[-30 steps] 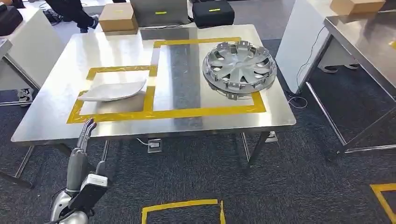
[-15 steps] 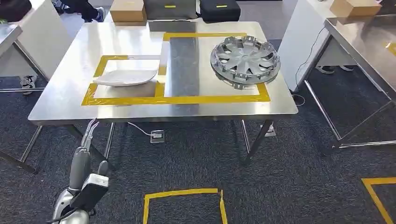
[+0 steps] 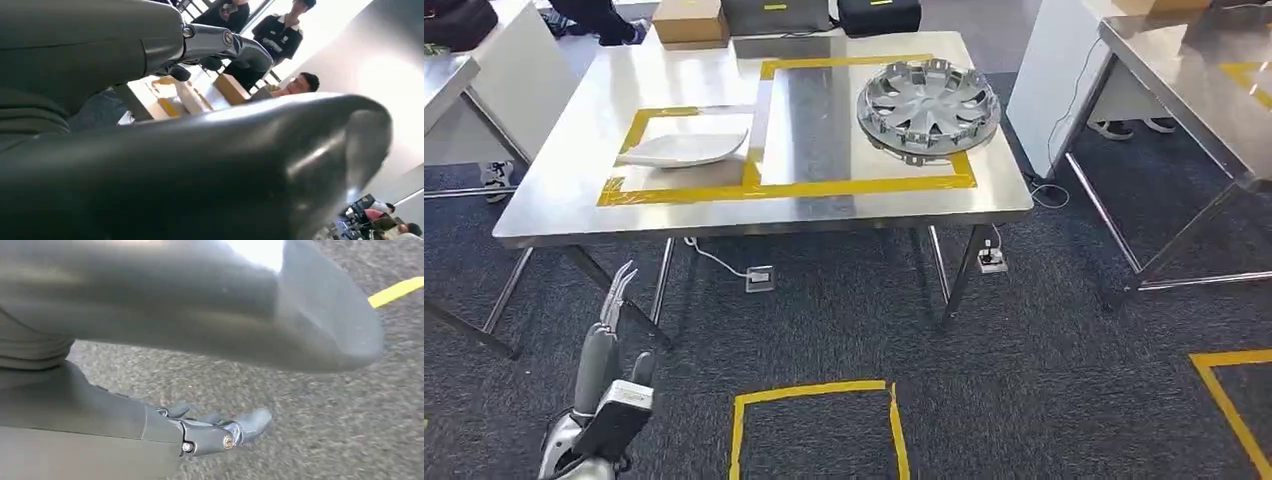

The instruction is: Take the parts from the cabinet and place them on the table.

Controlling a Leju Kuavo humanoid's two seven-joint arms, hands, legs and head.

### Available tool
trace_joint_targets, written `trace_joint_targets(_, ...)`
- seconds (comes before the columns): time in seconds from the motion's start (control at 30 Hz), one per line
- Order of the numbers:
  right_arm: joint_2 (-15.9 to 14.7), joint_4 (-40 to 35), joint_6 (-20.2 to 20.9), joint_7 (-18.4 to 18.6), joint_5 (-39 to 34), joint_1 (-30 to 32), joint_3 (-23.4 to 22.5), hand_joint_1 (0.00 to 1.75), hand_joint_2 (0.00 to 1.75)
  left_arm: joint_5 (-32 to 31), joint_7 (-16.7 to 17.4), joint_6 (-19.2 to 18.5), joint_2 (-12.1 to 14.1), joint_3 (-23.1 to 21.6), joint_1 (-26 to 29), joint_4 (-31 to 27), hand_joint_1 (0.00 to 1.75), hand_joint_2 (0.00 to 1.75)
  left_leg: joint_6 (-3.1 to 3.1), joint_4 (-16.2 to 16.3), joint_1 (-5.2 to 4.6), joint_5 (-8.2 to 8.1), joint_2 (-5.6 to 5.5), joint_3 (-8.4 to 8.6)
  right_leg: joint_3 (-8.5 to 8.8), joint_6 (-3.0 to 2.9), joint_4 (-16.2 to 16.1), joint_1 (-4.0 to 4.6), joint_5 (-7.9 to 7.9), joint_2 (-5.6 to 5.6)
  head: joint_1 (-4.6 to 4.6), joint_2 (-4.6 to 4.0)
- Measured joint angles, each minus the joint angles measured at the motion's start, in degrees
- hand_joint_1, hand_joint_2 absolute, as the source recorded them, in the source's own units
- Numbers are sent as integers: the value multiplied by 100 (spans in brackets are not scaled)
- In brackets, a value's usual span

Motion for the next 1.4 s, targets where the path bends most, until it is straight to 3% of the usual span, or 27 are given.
trace_joint_targets(0.07,0,0,26,-4,15,-1,0,0,0,9,-9,0,0,4,44,-63,0,0,21,-898,8,256,0,695,-108,51,25,-4,105,2,-4,0)
trace_joint_targets(0.1,-2,0,33,-9,35,2,0,0,0,20,-13,0,-4,4,47,-94,0,0,35,-1468,7,41,-5,1067,-151,92,41,15,145,2,-6,0)
trace_joint_targets(0.13,-7,0,35,-13,46,-1,0,0,0,33,-31,-9,-20,7,66,-138,0,0,92,-1711,-20,-25,-28,1196,-165,122,61,28,196,-1,2,0)
trace_joint_targets(0.2,-13,0,50,-22,59,-3,0,0,0,53,-41,-20,-28,37,141,-171,0,0,150,-1665,-42,24,-30,1096,-154,192,16,24,301,4,22,0)
trace_joint_targets(0.27,-37,0,59,-20,88,24,2,0,0,57,-44,-26,-39,48,181,-192,0,0,284,-1678,-11,127,-3,1005,-206,276,29,-6,316,20,26,0)
trace_joint_targets(0.37,-37,0,88,-11,112,29,11,0,0,64,-46,-61,-61,50,248,-251,0,0,373,-1667,-30,307,9,788,-522,348,962,-16,-660,24,66,0)
trace_joint_targets(0.43,-44,0,87,-15,109,26,11,0,0,83,-48,-96,-68,52,266,-251,0,0,391,-1649,-56,426,13,639,-662,354,1691,-11,-963,24,68,0)
trace_joint_targets(0.5,-50,0,90,-28,92,26,11,0,0,105,-48,-120,-74,55,269,-251,0,0,393,-1612,-84,538,12,456,-432,305,1647,14,-656,26,81,0)
trace_joint_targets(0.57,-55,0,103,-59,81,16,11,0,0,112,-48,-157,-79,55,250,-254,0,0,387,-1591,-123,632,10,322,240,174,762,78,-320,30,94,0)
trace_joint_targets(0.6,-68,-4,103,-74,70,-1,11,0,0,112,-48,-171,-90,55,238,-262,0,0,388,-1590,-113,675,15,298,580,60,226,119,-443,32,92,0)
trace_joint_targets(0.63,-92,-15,112,-85,61,-10,11,0,0,114,-39,-177,-107,55,214,-273,0,0,348,-1594,-140,724,25,272,779,10,-135,123,-577,20,76,0)
trace_joint_targets(0.67,-92,-17,111,-87,57,-15,11,0,0,112,-15,-212,-112,55,187,-280,0,0,303,-1622,-97,773,39,277,746,65,-106,154,-511,28,85,0)
trace_joint_targets(0.73,-109,-22,111,-83,39,-21,11,0,0,109,35,-262,-144,52,141,-300,0,0,243,-1665,-64,878,38,260,710,-9,-148,196,-433,32,140,0)
trace_joint_targets(0.77,-111,-22,111,-76,26,-18,11,0,0,109,48,-297,-144,52,123,-313,0,0,210,-1668,-96,894,29,238,699,-35,-257,122,-319,25,140,0)
trace_joint_targets(0.8,-111,-22,111,-70,0,-24,9,0,0,109,59,-310,-144,52,102,-306,0,0,177,-1590,-80,733,4,201,665,-21,-278,106,-251,-11,138,0)
trace_joint_targets(0.83,-111,-22,111,-61,-6,-23,9,0,0,109,66,-335,-144,52,60,-299,0,0,142,-1336,-71,400,-6,121,591,-63,-278,93,-195,-10,118,0)
trace_joint_targets(0.9,-111,-22,109,-28,-20,-18,9,0,0,109,72,-361,-146,52,-8,-269,0,0,66,-456,-28,-222,-4,-115,420,-47,-256,80,-75,-15,116,0)
trace_joint_targets(0.93,-109,-22,107,-20,-28,-15,9,0,0,109,72,-372,-149,52,-32,-249,0,0,33,-86,-11,-347,-4,-178,324,-31,-235,67,-13,-18,116,0)
trace_joint_targets(0.97,-109,-22,103,-13,-44,-14,9,0,0,109,79,-380,-151,52,-54,-227,0,0,4,67,7,-288,-3,-155,228,-10,-207,47,37,-22,116,0)
trace_joint_targets(1.0,-107,-22,101,-13,-50,-15,9,0,0,109,87,-400,-153,52,-76,-210,0,0,-25,0,25,-102,-3,-30,128,17,-170,23,84,-25,114,0)
trace_joint_targets(1.07,-101,-22,101,-11,-50,-14,9,0,0,109,96,-411,-166,52,-117,-188,0,0,-102,-736,86,304,-1,543,-72,96,-60,-43,156,-26,114,0)
trace_joint_targets(1.1,-101,-22,99,0,-50,-14,9,0,0,109,101,-411,-166,52,-143,-184,0,0,-154,-1242,120,226,-5,855,-149,134,12,-71,180,-25,111,0)
trace_joint_targets(1.13,-123,-33,90,9,-50,-14,9,0,0,109,109,-415,-175,48,-171,-171,0,0,-171,-1551,49,-18,-26,1056,-223,189,51,-51,214,-22,76,0)
trace_joint_targets(1.17,-118,-33,83,11,-50,-12,7,0,0,109,109,-415,-188,46,-176,-171,0,0,-18,-1529,55,27,-48,990,-227,229,63,-41,256,-14,70,0)
trace_joint_targets(1.27,-116,-31,81,42,-50,1,7,0,0,107,114,-415,-205,46,-176,-127,0,0,145,-1502,38,94,-44,833,-273,328,44,-49,417,12,83,0)
trace_joint_targets(1.3,-114,-31,74,44,-52,4,7,0,0,107,114,-417,-212,46,-189,-116,0,0,226,-1501,56,148,-25,789,-323,347,96,-64,358,14,92,0)
trace_joint_targets(1.4,-109,-31,46,85,-72,5,7,0,0,55,118,-426,-251,46,-199,-94,0,0,315,-1498,32,347,-16,572,-629,385,1135,-37,-707,19,138,0)
